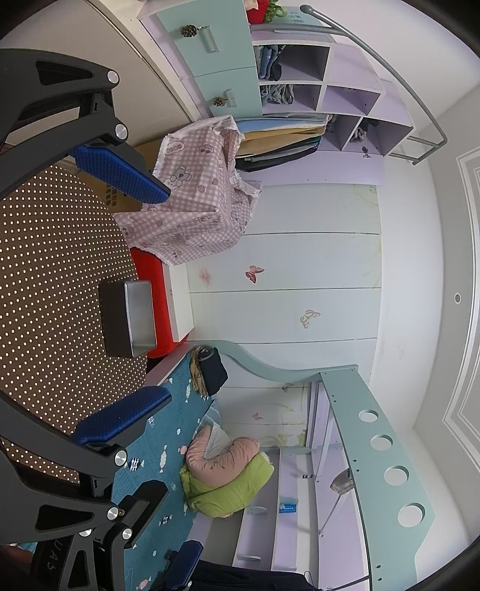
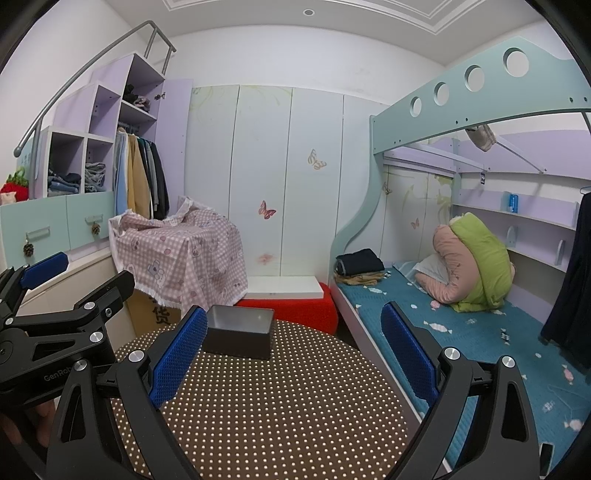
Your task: Organize jewelry
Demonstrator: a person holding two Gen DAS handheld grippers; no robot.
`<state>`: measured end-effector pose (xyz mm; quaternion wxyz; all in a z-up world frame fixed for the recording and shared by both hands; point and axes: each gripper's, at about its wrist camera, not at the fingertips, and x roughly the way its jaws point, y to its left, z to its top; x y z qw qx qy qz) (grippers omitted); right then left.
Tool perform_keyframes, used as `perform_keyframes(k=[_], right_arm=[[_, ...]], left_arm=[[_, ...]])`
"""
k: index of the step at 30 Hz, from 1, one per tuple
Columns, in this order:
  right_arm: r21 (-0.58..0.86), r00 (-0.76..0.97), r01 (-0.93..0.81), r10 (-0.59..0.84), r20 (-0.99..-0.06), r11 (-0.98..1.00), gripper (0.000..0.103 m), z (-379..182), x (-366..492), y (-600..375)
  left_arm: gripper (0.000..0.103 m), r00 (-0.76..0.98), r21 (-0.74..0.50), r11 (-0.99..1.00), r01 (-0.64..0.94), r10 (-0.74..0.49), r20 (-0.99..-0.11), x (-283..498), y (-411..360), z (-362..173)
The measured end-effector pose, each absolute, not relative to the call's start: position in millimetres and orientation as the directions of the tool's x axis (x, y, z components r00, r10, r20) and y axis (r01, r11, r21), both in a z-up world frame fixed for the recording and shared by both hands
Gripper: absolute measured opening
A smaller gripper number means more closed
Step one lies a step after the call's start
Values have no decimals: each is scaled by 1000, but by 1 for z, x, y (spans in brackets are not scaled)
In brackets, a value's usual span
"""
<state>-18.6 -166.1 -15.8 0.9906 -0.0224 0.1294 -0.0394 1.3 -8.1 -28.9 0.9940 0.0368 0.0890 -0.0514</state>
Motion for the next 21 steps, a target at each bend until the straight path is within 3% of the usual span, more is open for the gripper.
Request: perform_keyframes(k=[13, 21], right_arm=[[-46, 963, 69, -78, -257, 997, 92, -17, -16, -164], [-47, 962, 69, -79, -261, 997, 92, -22, -15, -158]], left_arm=[[96, 981, 68, 992, 104, -91, -172, 2, -5, -31], [96, 972, 37, 994, 107, -97, -214, 7, 0, -36]])
